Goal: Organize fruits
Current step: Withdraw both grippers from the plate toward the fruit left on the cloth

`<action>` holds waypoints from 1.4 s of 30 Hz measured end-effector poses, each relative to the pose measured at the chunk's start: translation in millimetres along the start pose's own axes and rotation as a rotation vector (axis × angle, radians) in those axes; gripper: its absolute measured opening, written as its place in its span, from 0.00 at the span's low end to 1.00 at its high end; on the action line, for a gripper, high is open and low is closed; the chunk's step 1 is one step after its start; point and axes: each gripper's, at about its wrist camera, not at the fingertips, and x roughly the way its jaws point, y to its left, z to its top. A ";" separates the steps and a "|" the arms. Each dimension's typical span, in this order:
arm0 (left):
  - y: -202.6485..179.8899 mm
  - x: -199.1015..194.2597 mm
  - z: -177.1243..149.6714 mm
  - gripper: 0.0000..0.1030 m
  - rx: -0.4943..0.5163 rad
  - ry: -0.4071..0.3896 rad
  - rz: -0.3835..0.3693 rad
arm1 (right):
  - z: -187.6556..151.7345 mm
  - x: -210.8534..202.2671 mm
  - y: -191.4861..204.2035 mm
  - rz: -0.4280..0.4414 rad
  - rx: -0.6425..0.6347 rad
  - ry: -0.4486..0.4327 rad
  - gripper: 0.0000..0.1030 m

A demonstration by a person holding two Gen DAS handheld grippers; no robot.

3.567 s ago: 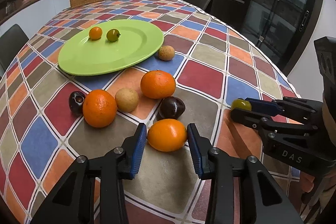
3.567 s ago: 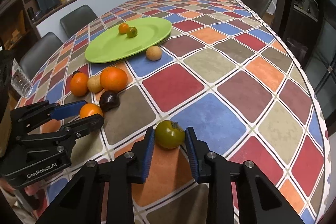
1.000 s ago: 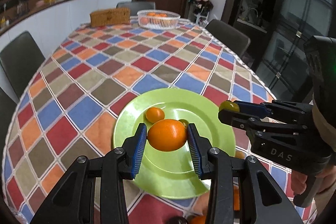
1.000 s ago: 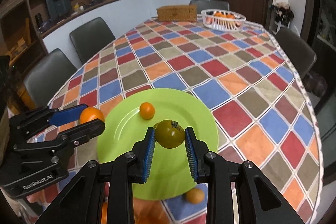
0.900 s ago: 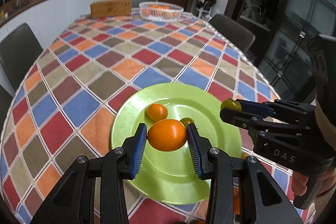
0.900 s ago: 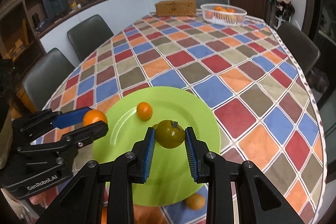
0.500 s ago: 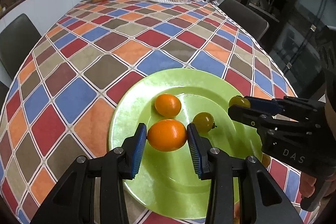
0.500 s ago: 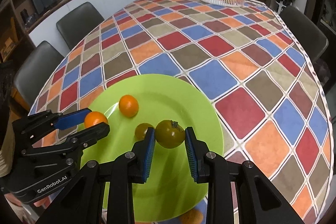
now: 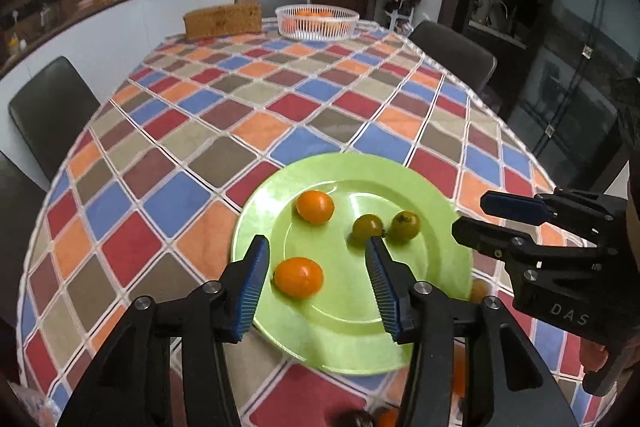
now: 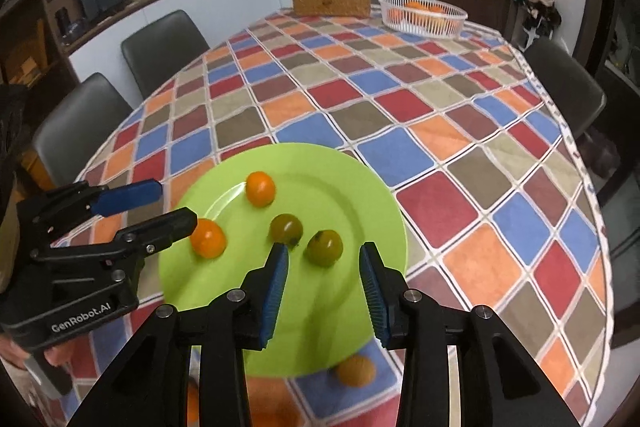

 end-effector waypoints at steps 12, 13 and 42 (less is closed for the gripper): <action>-26.5 -89.5 -25.2 0.64 0.073 -0.145 0.015 | -32.0 -89.8 20.3 -0.010 -0.015 -0.171 0.51; -28.0 -96.0 -29.5 0.66 0.075 -0.155 0.015 | -35.8 -95.6 22.5 -0.013 -0.019 -0.182 0.51; -49.8 -152.7 -142.2 0.75 0.121 -0.300 -0.039 | -140.1 -145.7 56.3 -0.064 -0.003 -0.259 0.59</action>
